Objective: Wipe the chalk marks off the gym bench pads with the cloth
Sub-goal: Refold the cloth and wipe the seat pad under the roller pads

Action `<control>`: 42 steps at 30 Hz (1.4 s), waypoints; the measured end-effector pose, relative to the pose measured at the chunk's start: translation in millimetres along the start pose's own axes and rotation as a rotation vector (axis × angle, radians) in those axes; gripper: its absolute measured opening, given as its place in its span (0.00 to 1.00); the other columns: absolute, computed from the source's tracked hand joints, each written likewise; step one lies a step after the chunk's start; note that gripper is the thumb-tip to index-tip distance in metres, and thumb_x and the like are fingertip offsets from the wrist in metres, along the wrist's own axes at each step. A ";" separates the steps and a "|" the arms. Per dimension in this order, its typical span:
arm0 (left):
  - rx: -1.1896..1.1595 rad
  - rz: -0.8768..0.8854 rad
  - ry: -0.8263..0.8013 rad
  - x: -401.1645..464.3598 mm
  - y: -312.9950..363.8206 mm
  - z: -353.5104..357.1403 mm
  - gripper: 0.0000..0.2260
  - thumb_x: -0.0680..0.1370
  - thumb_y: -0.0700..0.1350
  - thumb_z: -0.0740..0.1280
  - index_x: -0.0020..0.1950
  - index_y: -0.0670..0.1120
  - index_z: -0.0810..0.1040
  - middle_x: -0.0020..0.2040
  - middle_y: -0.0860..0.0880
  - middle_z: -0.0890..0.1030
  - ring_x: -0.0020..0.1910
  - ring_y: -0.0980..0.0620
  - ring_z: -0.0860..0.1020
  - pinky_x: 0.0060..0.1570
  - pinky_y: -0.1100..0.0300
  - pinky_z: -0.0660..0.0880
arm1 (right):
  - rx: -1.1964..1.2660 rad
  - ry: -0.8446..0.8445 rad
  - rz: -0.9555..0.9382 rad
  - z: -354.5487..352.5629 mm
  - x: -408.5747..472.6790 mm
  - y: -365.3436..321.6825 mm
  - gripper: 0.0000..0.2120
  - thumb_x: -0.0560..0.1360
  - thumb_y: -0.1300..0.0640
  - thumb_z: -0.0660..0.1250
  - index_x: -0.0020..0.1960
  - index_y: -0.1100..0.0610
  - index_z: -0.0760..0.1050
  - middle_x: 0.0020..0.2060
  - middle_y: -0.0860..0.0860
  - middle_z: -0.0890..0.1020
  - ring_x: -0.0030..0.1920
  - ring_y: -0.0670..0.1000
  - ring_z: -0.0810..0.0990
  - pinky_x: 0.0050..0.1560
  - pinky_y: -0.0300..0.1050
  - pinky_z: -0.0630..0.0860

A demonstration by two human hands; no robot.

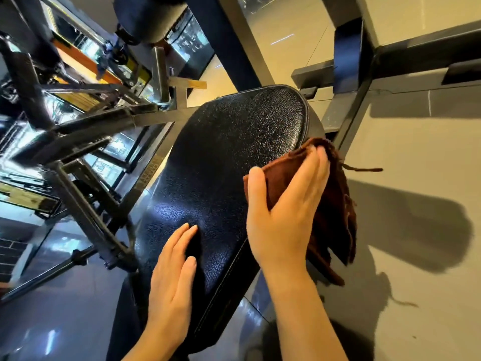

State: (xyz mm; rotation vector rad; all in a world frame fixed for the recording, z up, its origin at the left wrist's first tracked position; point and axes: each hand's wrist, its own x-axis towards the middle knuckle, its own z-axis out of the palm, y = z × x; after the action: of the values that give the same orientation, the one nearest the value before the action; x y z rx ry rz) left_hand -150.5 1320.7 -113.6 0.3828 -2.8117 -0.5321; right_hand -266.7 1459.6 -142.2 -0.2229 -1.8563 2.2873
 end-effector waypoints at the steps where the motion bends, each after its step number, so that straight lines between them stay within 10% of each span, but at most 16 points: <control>1: -0.003 -0.001 0.006 0.4 -1.2 0.1 0.19 0.78 0.58 0.52 0.67 0.76 0.62 0.72 0.63 0.65 0.74 0.59 0.61 0.72 0.50 0.58 | 0.003 0.001 0.017 -0.9 15.1 -3.4 0.40 0.77 0.40 0.59 0.79 0.59 0.49 0.78 0.53 0.52 0.78 0.50 0.46 0.78 0.43 0.44; 13: 0.010 0.000 0.010 0.8 2.7 0.8 0.17 0.76 0.59 0.49 0.64 0.70 0.63 0.72 0.58 0.66 0.72 0.60 0.62 0.72 0.47 0.60 | 0.019 0.054 0.055 4.5 -13.7 -8.0 0.30 0.81 0.48 0.51 0.79 0.58 0.47 0.79 0.52 0.51 0.78 0.47 0.47 0.77 0.41 0.44; 24: 0.042 0.042 -0.057 4.8 0.6 -1.4 0.28 0.75 0.53 0.48 0.75 0.51 0.63 0.76 0.52 0.63 0.75 0.57 0.58 0.72 0.62 0.51 | 0.148 -0.168 0.020 9.0 -150.0 21.6 0.24 0.76 0.36 0.47 0.68 0.32 0.41 0.73 0.32 0.46 0.74 0.31 0.43 0.75 0.32 0.41; 32: 0.105 0.067 -0.023 5.1 -1.6 1.6 0.26 0.78 0.54 0.47 0.76 0.53 0.63 0.76 0.54 0.62 0.74 0.57 0.59 0.73 0.55 0.56 | 0.093 0.029 -0.027 4.8 -20.0 13.0 0.33 0.78 0.45 0.47 0.79 0.57 0.47 0.79 0.51 0.50 0.78 0.46 0.45 0.74 0.33 0.40; 42: 0.043 0.034 0.003 2.2 -3.0 2.6 0.25 0.70 0.62 0.45 0.67 0.67 0.61 0.73 0.61 0.64 0.71 0.64 0.60 0.69 0.60 0.56 | 0.066 -0.037 -0.130 10.4 -114.3 48.2 0.22 0.78 0.42 0.48 0.72 0.37 0.50 0.73 0.30 0.52 0.76 0.37 0.50 0.77 0.43 0.48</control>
State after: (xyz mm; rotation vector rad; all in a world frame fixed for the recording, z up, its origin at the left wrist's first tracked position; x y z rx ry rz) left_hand -152.7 1318.2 -116.6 0.3431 -2.8254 -0.4634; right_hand -160.5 1412.9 -187.3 -0.0484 -1.7539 2.2741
